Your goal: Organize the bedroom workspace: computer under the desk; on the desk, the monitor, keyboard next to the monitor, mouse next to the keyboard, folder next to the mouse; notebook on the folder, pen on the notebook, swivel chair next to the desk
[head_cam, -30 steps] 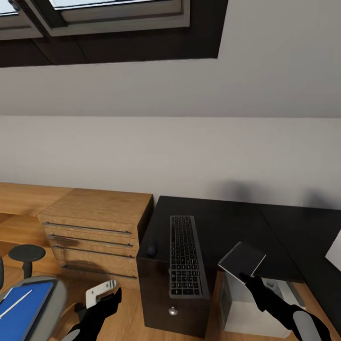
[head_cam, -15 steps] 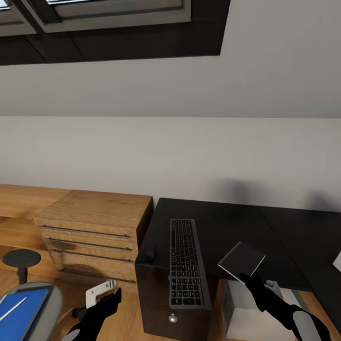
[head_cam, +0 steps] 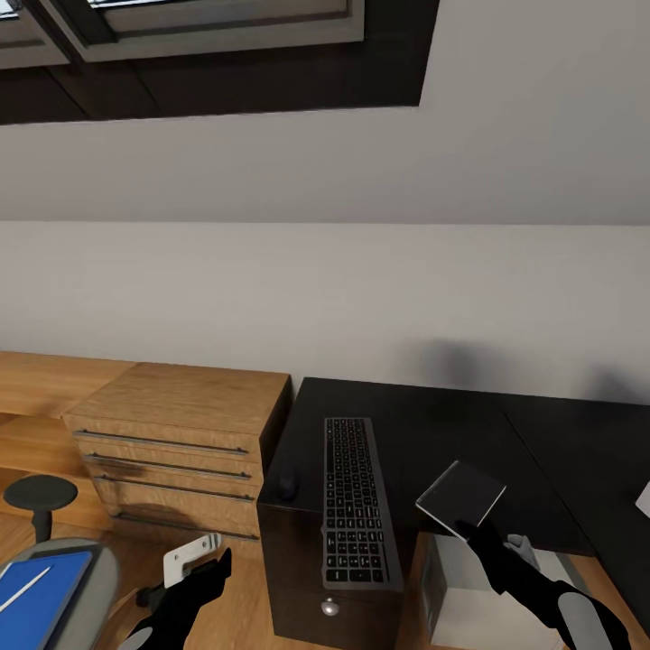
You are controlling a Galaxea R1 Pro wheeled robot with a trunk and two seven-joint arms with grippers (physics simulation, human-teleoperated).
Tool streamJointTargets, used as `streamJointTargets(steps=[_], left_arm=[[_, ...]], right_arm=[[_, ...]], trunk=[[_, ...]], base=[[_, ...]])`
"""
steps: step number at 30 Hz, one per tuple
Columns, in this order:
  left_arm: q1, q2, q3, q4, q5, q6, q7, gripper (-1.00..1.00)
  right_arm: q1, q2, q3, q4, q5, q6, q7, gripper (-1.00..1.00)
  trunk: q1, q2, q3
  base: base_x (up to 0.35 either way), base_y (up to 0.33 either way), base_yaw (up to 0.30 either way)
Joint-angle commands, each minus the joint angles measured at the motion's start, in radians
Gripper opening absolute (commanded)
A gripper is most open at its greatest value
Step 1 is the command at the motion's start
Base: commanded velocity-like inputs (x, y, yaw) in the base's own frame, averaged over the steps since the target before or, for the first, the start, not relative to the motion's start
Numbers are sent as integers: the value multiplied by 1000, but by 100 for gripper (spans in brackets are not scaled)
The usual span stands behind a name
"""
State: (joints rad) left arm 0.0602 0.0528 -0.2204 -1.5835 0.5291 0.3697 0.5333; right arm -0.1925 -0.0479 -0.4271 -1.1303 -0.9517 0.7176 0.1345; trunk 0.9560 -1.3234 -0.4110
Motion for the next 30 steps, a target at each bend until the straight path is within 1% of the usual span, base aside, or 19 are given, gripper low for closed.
streamJointTargets(steps=[1,14,15,30], left_arm=[[0,1,-2,-1,8,2,8,100],[0,1,-2,-1,8,2,8,100],[0,1,-2,-1,8,2,8,100],[0,1,-2,-1,6,1,8,100]], right_arm=[[-1,0,-2,0,4,6,5,-100],[-1,0,-2,-3,4,6,5,-100],[-1,0,-2,-3,4,6,5,100],[-1,-1,-2,-5,4,6,5,100]], trunk=[[0,-1,-1],[0,-1,-1],[0,-1,-1],[0,-1,-1]], base=[[0,0,0],[0,0,0],[0,0,0],[0,0,0]])
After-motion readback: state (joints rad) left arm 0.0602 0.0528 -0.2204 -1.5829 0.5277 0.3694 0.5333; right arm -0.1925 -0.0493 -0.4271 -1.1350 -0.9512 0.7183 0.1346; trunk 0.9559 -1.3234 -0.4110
